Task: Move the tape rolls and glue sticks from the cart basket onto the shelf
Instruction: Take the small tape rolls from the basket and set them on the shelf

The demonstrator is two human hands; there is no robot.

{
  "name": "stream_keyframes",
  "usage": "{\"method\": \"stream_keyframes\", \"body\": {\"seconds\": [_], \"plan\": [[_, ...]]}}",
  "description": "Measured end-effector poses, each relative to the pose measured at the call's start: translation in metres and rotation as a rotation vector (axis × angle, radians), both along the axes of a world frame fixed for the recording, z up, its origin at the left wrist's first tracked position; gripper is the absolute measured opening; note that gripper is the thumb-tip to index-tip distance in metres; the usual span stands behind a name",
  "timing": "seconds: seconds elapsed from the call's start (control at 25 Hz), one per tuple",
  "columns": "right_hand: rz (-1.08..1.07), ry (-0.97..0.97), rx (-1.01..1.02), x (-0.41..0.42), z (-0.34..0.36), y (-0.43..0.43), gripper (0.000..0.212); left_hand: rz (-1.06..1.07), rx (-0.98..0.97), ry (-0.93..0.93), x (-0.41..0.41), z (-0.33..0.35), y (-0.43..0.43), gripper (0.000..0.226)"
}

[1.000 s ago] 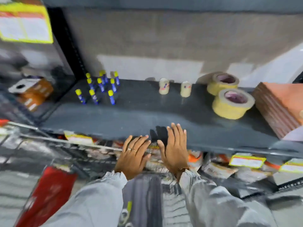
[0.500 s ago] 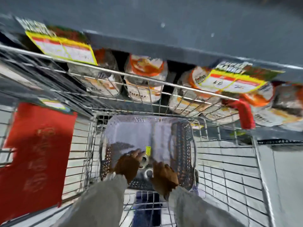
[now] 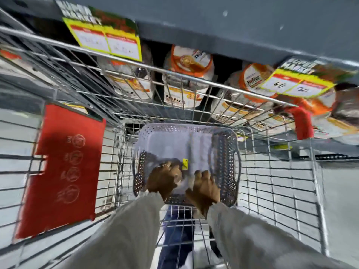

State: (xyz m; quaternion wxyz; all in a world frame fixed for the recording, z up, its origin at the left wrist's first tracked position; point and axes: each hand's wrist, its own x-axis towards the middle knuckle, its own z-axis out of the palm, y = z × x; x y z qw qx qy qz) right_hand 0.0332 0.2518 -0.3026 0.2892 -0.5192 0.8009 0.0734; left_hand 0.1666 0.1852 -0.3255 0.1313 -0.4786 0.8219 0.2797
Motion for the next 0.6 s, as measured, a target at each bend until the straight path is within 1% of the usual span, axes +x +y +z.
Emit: {"method": "stream_keyframes", "body": {"seconds": [0.04,0.08,0.12,0.16,0.24,0.32,0.4,0.44,0.52,0.56,0.6], "plan": [[-0.003,-0.004,-0.052,-0.001,0.019,-0.003,0.051,0.016,-0.049,0.024,-0.001,0.028,0.0,0.057],[0.002,-0.029,-0.114,-0.002,0.034,-0.007,0.05,-0.007,-0.162,0.094,-0.001,0.053,-0.001,0.063],[0.015,-0.061,-0.2,-0.003,0.054,-0.012,0.05,-0.073,-0.31,0.13,-0.002,0.081,-0.005,0.064],[0.046,-0.084,-0.294,-0.004,0.07,-0.018,0.05,-0.085,-0.438,0.183,-0.004,0.101,-0.009,0.057],[0.122,-0.091,-0.536,-0.009,0.105,-0.037,0.044,0.041,-0.56,0.361,-0.016,0.14,-0.028,0.047],[0.168,-0.065,-0.738,-0.023,0.149,-0.059,0.04,0.286,-0.622,0.617,-0.037,0.184,-0.048,0.05],[0.197,0.014,-0.898,-0.049,0.199,-0.083,0.045,0.495,-0.656,0.846,-0.065,0.232,-0.075,0.056],[0.204,0.039,-0.973,-0.064,0.222,-0.098,0.046,0.538,-0.663,0.928,-0.079,0.253,-0.091,0.059],[0.232,0.073,-1.096,-0.098,0.255,-0.123,0.045,0.541,-0.661,1.031,-0.105,0.286,-0.116,0.06],[0.219,0.085,-1.137,-0.117,0.269,-0.135,0.046,0.509,-0.644,1.056,-0.12,0.299,-0.13,0.059],[0.161,0.08,-1.16,-0.134,0.28,-0.146,0.049,0.462,-0.612,1.046,-0.134,0.31,-0.141,0.058]]}}
